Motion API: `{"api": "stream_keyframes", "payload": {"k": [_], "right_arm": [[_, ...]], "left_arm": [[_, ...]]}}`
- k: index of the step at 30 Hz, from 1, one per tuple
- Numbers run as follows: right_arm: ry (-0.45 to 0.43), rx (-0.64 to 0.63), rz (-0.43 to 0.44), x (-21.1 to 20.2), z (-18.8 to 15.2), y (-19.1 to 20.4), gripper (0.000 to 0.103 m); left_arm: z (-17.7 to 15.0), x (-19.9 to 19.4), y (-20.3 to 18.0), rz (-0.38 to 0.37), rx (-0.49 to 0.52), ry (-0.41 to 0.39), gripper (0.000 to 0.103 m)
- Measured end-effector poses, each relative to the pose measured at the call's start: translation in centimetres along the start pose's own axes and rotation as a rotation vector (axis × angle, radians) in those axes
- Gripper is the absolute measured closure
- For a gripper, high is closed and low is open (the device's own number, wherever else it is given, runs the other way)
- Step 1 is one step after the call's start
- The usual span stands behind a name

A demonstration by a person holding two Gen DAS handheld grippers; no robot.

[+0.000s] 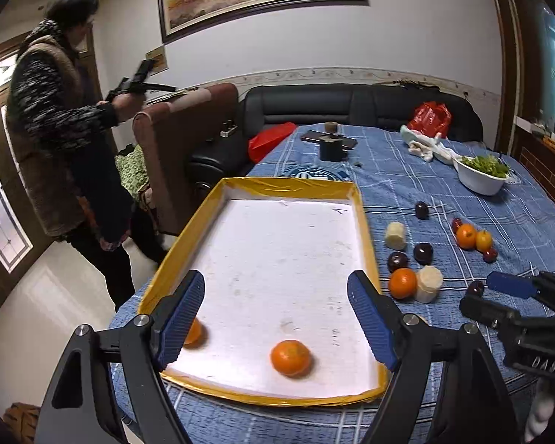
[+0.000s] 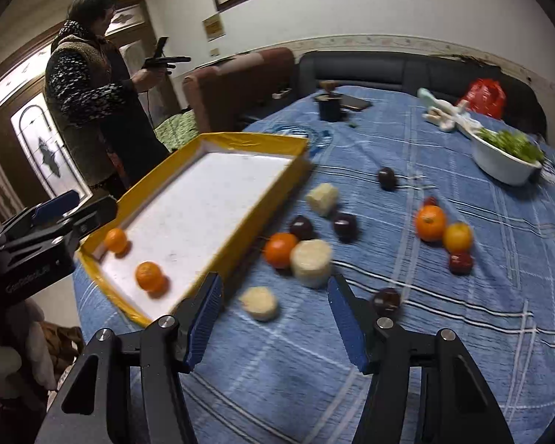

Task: Organize fruits
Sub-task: 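Grasp the dark plum with the right tool while the left tool approaches the pale round slice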

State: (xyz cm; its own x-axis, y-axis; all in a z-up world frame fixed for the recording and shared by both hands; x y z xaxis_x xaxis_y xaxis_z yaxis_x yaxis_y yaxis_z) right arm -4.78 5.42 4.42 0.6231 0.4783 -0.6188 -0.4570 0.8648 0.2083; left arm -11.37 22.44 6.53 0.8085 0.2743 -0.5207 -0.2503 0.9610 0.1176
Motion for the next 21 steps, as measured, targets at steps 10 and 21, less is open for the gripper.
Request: {"api": "stream_keyframes", "payload": {"k": [10,21], "right_arm": [[-0.007,0.074,-0.040,-0.9,-0.7,-4.6,0.038],[-0.004,0.124,-0.144,-2.3,-1.2,-10.3,0.038]], "left_arm": [[0.1,0.3,-2.5,-0.031,0.046,0.018,0.023],[-0.7,2.5,-3.0,-0.081,0.003,0.086,0.022]]}}
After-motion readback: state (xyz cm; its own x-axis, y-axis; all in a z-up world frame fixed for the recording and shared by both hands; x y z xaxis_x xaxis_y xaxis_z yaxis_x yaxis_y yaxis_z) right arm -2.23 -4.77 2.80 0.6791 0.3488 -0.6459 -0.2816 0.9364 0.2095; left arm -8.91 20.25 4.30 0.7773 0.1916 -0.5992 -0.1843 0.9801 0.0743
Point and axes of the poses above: each gripper's, at about its wrist camera, not at the fingertips, and x roughly the way its jaws point, y to its left, z to its top, the point moved 8 cm from there along x, roughly the way its jaws point, and after that the axes turned 4 degrees about -y, right-handed, at the moved point
